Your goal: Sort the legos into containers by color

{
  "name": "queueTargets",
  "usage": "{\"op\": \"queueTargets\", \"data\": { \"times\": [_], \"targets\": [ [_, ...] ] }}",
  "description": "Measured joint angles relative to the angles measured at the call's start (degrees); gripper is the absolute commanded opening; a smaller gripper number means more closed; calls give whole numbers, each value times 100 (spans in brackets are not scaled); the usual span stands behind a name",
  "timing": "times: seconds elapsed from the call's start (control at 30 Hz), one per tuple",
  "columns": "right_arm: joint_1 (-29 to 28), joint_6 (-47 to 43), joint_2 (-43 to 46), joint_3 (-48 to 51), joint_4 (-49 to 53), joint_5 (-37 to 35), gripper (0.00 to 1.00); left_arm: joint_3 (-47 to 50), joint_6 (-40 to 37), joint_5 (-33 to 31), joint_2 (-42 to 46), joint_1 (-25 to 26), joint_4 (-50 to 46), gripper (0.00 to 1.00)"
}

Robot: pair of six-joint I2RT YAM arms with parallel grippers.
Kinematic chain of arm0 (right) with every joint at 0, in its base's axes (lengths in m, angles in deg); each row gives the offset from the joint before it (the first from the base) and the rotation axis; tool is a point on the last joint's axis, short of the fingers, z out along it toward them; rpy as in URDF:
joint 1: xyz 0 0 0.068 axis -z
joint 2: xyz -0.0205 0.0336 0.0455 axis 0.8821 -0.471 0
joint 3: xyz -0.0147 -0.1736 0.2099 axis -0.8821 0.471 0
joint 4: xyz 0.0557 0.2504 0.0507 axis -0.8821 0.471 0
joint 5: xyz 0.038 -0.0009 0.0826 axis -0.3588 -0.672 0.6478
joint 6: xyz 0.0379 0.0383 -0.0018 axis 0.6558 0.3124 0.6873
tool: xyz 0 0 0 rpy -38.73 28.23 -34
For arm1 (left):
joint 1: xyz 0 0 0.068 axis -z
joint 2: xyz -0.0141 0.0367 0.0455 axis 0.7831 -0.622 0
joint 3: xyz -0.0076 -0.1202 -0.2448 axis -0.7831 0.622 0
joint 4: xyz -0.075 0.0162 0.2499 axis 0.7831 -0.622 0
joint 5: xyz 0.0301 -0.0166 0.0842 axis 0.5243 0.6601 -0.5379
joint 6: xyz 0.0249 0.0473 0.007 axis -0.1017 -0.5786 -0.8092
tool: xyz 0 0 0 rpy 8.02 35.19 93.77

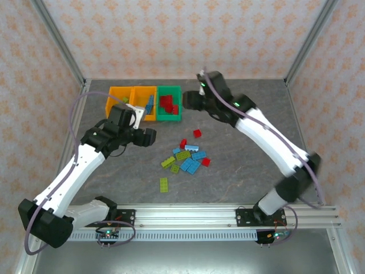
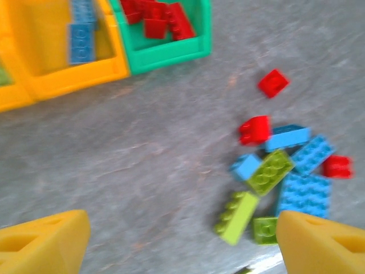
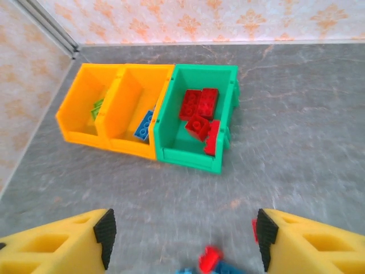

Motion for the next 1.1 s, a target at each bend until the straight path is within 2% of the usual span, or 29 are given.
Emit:
{"op": "queueTargets", "data": {
  "times": [0.17, 0.33, 0.5, 0.6, 0.7, 1.1],
  "targets": [
    [0, 188, 1631, 1471, -24, -11, 76, 15, 761, 271, -695, 621, 767, 87],
    [0, 426, 2179, 2234, 164, -151, 77, -356, 1165, 302, -2129, 1088, 1110, 87],
    [0, 562, 2251, 2369, 332, -378, 77, -723, 1320, 485, -3303, 1217, 1344, 85],
    [0, 581, 2251, 2369, 396, -466, 77, -940, 1373, 514, -3821, 1217, 1419, 78],
    [0, 603, 2251, 2369, 420, -509, 77, -1121, 1397, 485, -4177, 1217, 1460, 66],
    [0, 793, 2223, 2387, 442, -507, 77, -1484, 1425, 57, -4942, 1217, 1475, 26]
  ]
}}
